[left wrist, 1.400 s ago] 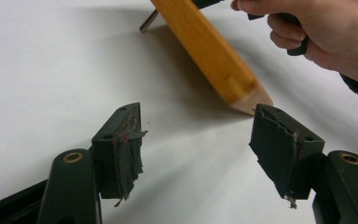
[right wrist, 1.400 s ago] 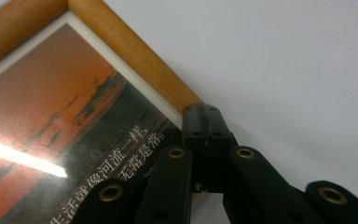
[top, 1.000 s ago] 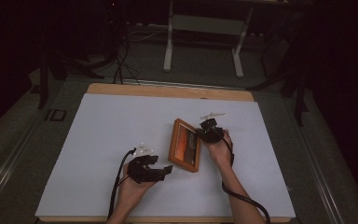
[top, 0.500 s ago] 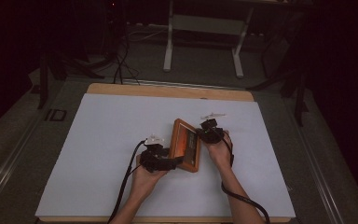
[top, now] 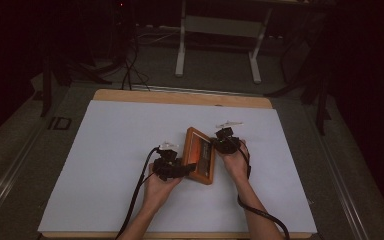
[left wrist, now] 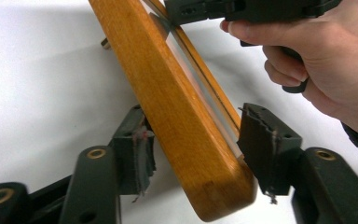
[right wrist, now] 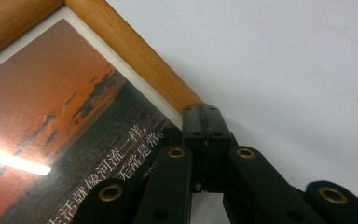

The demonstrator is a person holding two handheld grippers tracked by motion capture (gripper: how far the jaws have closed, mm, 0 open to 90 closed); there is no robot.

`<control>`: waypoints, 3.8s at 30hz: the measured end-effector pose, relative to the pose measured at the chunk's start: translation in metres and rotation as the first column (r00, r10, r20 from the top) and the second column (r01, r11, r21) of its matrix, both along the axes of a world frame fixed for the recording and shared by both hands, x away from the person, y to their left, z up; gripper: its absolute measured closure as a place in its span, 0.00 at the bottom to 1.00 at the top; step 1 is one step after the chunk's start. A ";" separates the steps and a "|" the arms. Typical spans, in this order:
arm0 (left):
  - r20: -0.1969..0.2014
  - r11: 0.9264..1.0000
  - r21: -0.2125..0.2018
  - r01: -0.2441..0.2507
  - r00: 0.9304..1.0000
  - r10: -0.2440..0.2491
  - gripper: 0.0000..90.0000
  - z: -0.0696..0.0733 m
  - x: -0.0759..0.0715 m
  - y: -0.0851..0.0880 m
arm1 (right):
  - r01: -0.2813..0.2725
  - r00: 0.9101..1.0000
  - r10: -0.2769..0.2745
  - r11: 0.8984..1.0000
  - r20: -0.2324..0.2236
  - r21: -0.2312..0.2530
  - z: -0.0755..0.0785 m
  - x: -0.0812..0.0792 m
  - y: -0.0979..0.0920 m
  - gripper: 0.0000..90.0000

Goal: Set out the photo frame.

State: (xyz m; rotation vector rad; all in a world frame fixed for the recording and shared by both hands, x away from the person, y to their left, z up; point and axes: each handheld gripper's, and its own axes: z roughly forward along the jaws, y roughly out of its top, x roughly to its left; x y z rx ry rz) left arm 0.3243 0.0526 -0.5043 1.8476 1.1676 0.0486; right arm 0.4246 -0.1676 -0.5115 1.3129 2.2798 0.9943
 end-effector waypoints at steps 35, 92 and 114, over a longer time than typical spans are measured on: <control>-0.043 1.000 -0.009 -0.022 0.999 0.021 0.66 0.007 0.009 -0.010 | -0.072 0.997 0.072 0.997 0.028 -0.022 0.011 -0.007 -0.011 0.98; 0.217 0.945 0.230 0.234 0.934 -0.284 0.76 0.074 0.011 -0.028 | -0.173 0.962 0.178 0.984 0.207 -0.039 0.062 -0.074 -0.069 0.92; 0.225 0.884 0.316 0.346 0.878 -0.424 0.76 0.091 0.002 -0.024 | -0.257 0.931 0.266 0.964 0.252 -0.069 0.076 -0.087 -0.052 0.87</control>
